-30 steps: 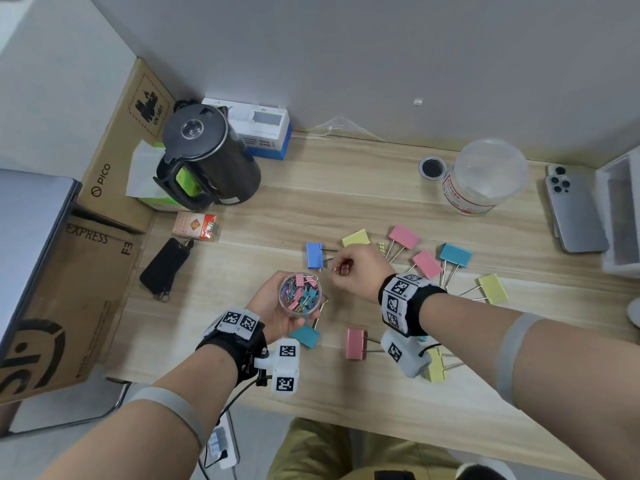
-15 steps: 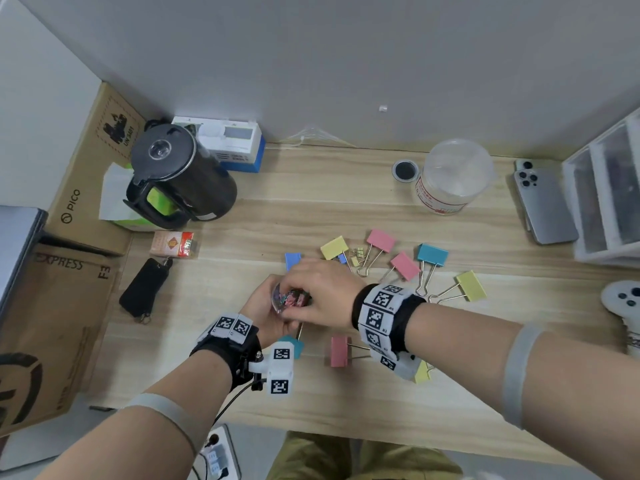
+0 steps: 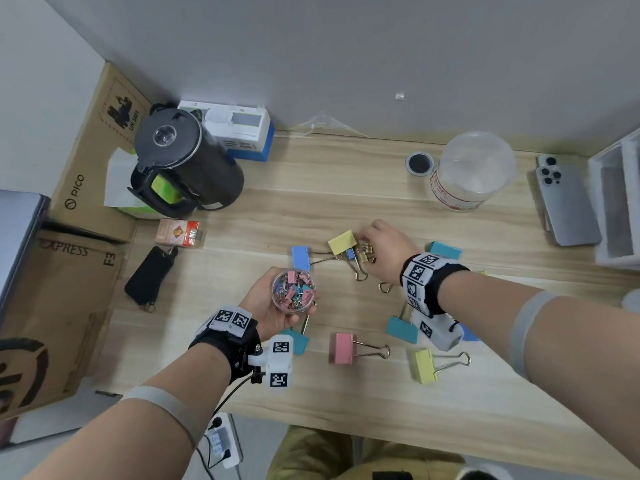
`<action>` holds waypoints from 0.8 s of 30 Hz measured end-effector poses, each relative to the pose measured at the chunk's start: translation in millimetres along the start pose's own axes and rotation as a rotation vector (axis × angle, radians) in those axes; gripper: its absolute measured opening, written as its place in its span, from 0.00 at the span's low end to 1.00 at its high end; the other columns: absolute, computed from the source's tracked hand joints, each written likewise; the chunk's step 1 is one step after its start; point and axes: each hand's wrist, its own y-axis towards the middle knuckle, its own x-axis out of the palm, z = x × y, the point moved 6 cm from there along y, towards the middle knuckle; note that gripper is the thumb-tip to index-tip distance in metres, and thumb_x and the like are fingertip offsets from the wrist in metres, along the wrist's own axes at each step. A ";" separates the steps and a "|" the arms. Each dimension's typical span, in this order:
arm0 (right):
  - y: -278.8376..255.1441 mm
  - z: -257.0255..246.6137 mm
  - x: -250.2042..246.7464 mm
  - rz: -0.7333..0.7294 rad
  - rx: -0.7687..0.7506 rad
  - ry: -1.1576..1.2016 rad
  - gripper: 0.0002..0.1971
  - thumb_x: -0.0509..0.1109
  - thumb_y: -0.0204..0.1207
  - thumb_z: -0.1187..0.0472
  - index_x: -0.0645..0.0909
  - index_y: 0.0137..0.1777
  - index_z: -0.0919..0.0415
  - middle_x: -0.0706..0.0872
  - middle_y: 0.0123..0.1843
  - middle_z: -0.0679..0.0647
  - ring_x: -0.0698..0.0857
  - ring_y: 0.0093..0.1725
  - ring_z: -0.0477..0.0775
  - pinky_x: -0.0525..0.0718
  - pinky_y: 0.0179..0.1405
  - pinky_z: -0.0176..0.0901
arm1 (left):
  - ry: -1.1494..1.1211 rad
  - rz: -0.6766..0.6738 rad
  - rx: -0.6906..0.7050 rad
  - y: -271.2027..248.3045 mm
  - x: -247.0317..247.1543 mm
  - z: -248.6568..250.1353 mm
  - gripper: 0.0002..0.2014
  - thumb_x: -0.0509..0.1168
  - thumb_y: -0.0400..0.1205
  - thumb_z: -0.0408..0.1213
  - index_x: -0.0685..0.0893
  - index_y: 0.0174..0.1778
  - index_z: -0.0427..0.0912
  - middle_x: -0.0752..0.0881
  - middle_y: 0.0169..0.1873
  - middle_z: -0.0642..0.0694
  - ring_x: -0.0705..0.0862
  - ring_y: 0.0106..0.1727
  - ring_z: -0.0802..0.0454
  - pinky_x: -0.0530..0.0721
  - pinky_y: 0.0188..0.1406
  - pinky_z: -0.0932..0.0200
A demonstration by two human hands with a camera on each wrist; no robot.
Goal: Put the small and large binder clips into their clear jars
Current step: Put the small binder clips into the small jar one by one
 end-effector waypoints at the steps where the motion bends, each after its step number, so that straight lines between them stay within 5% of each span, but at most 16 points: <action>1: 0.4 1.4 1.1 0.005 0.001 -0.007 0.23 0.76 0.68 0.55 0.79 0.64 0.55 0.77 0.58 0.53 0.82 0.54 0.59 0.83 0.52 0.53 | 0.004 -0.002 0.000 0.8 -0.3 -0.5 0.21 0.59 0.83 0.49 0.85 0.58 0.35 0.89 0.45 0.36 0.89 0.35 0.40 0.81 0.15 0.62; 8: 2.4 2.3 0.9 -0.027 0.032 -0.034 0.21 0.75 0.68 0.49 0.80 0.61 0.51 0.76 0.56 0.51 0.78 0.49 0.55 0.81 0.49 0.46 | -0.025 -0.002 -0.001 6.0 1.2 -1.5 0.20 0.59 0.83 0.49 0.88 0.57 0.37 0.89 0.50 0.34 0.90 0.35 0.39 0.82 0.17 0.62; 20: 1.6 -3.3 -2.7 -0.098 0.087 -0.152 0.17 0.72 0.69 0.59 0.77 0.58 0.51 0.72 0.49 0.51 0.77 0.46 0.56 0.84 0.45 0.50 | 0.003 -0.003 -0.016 10.6 7.8 0.2 0.22 0.59 0.84 0.50 0.91 0.51 0.36 0.91 0.51 0.34 0.91 0.35 0.39 0.83 0.18 0.61; 24: 1.1 -5.6 -1.3 -0.102 0.077 -0.162 0.17 0.72 0.70 0.60 0.78 0.58 0.49 0.74 0.49 0.52 0.80 0.49 0.58 0.86 0.47 0.53 | -0.011 -0.006 -0.027 11.7 8.3 -1.1 0.23 0.60 0.83 0.51 0.89 0.57 0.36 0.90 0.54 0.34 0.91 0.36 0.39 0.83 0.17 0.62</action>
